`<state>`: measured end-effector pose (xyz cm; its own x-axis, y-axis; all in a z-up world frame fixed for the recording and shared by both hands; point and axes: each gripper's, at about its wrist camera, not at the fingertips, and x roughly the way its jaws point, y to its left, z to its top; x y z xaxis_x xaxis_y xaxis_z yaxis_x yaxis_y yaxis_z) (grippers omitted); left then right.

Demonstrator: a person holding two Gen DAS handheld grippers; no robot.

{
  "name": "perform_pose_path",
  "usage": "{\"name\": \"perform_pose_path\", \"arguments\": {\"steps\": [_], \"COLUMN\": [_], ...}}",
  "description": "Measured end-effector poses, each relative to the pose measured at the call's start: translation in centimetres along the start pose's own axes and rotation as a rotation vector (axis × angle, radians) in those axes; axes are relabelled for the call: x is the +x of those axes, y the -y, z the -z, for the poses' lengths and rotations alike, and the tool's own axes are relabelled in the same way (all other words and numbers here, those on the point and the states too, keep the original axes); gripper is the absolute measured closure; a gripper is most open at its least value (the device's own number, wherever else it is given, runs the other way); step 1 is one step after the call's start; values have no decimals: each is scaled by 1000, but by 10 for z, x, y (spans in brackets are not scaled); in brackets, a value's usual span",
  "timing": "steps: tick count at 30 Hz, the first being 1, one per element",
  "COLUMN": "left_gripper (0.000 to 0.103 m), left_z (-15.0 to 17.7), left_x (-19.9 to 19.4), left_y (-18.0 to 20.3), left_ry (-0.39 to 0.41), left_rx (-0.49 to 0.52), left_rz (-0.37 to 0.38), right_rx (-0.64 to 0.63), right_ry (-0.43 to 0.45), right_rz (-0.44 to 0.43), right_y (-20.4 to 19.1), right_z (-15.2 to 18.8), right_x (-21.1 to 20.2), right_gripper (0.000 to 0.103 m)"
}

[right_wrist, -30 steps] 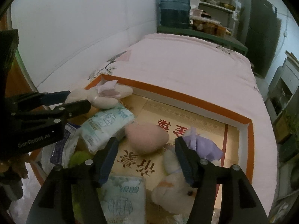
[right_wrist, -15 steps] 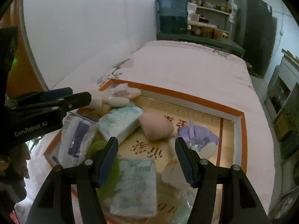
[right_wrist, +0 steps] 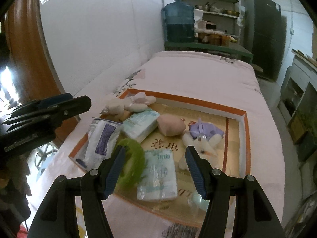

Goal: Organize soft objects
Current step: 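Move both tools back from the box toward the yellow wipe pack and scrunchie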

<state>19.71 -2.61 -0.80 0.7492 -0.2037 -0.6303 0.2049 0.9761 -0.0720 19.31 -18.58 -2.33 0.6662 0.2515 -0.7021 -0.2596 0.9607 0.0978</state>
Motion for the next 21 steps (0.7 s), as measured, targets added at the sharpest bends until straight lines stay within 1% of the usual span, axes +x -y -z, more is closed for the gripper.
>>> {"name": "perform_pose_path", "arguments": {"steps": [5, 9, 21], "left_gripper": [50, 50, 50], "left_z": [7, 13, 36], "left_x": [-25, -42, -79], "left_y": [4, 5, 7], "left_ry": [36, 51, 74], "left_rx": [-8, -22, -36], "left_rz": [-4, 3, 4], "right_rx": [20, 27, 28], "right_ry": [11, 23, 72], "right_rz": [1, 17, 26], "right_y": [-3, -6, -26], "right_z": [10, 18, 42], "right_x": [-16, -31, -73], "right_gripper": [38, 38, 38]}}
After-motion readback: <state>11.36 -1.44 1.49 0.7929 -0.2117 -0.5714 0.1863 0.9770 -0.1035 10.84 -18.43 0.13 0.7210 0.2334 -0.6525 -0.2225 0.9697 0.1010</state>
